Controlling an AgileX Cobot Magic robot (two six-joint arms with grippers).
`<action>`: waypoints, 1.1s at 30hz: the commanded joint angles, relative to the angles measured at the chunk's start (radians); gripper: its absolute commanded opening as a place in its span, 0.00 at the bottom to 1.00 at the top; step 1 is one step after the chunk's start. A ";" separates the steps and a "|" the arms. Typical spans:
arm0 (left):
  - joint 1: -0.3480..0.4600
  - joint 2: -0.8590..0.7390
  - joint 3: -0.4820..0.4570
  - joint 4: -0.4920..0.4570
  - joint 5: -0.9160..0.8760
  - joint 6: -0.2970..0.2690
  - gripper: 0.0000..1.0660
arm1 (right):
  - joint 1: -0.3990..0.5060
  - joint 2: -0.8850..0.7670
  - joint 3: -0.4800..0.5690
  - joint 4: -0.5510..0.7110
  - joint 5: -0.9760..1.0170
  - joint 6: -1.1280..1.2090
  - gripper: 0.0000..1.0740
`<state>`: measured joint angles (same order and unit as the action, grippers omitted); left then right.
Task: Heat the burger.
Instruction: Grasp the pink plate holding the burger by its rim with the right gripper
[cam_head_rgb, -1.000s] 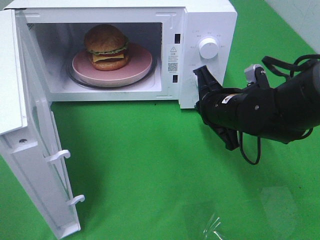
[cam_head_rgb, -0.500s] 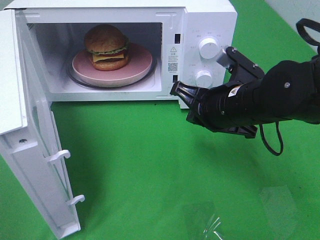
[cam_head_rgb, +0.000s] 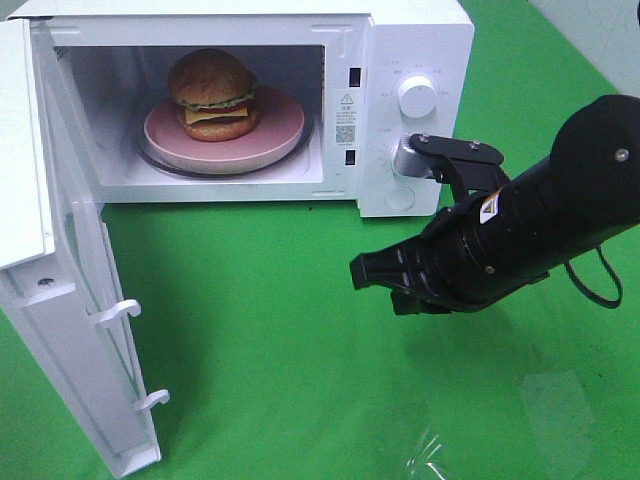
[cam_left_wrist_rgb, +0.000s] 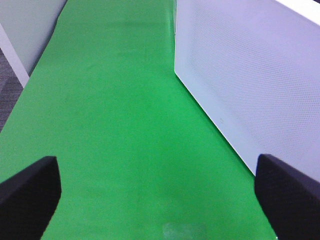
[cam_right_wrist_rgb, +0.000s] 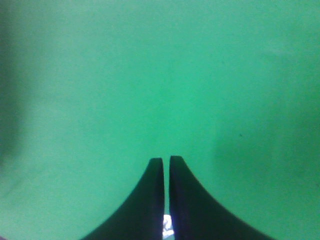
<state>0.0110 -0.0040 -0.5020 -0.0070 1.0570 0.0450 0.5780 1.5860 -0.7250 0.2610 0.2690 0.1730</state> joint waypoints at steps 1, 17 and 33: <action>0.005 -0.022 0.001 -0.002 -0.015 -0.004 0.91 | -0.004 -0.024 -0.023 -0.146 0.131 -0.016 0.05; 0.005 -0.022 0.001 -0.002 -0.015 -0.004 0.91 | -0.004 -0.026 -0.234 -0.414 0.495 -0.469 0.09; 0.005 -0.022 0.001 -0.002 -0.015 -0.004 0.91 | -0.004 -0.026 -0.255 -0.493 0.369 -1.256 0.14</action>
<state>0.0110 -0.0040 -0.5020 -0.0070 1.0570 0.0450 0.5780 1.5680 -0.9770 -0.2260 0.6500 -1.0430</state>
